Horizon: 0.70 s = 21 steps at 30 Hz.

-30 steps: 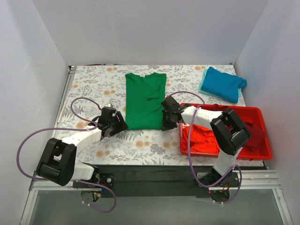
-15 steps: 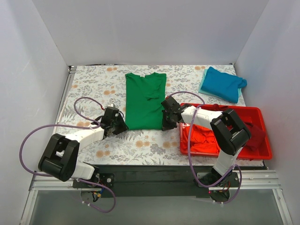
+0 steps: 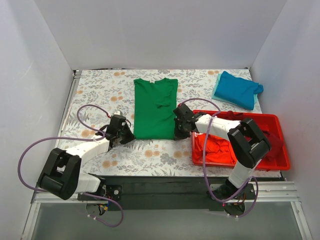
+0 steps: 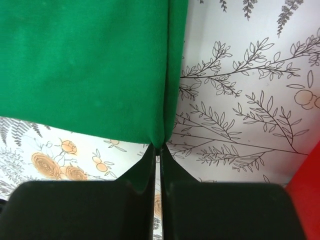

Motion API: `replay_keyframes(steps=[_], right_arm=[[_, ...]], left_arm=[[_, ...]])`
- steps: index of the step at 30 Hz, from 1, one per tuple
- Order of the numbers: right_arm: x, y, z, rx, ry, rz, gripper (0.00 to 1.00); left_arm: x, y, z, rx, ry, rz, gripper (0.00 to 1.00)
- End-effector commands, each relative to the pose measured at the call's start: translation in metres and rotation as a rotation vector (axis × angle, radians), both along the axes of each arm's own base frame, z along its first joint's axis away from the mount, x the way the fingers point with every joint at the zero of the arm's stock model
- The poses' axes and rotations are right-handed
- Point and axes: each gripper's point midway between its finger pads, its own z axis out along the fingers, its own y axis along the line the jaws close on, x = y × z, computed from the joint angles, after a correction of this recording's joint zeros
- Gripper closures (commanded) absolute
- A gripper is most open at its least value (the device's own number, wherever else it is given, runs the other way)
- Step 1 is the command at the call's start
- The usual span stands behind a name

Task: Fold and stack the t-shirts
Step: Fold the tshirt

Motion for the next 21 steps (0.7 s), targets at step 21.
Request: replay_keyframes(steps=[21], right_arm=[[-0.045,-0.015,0.078,0.035,-0.118,0.063,0.99]], left_arm=[[-0.033,0.003,0.075,-0.063,-0.101,-0.055,1.0]])
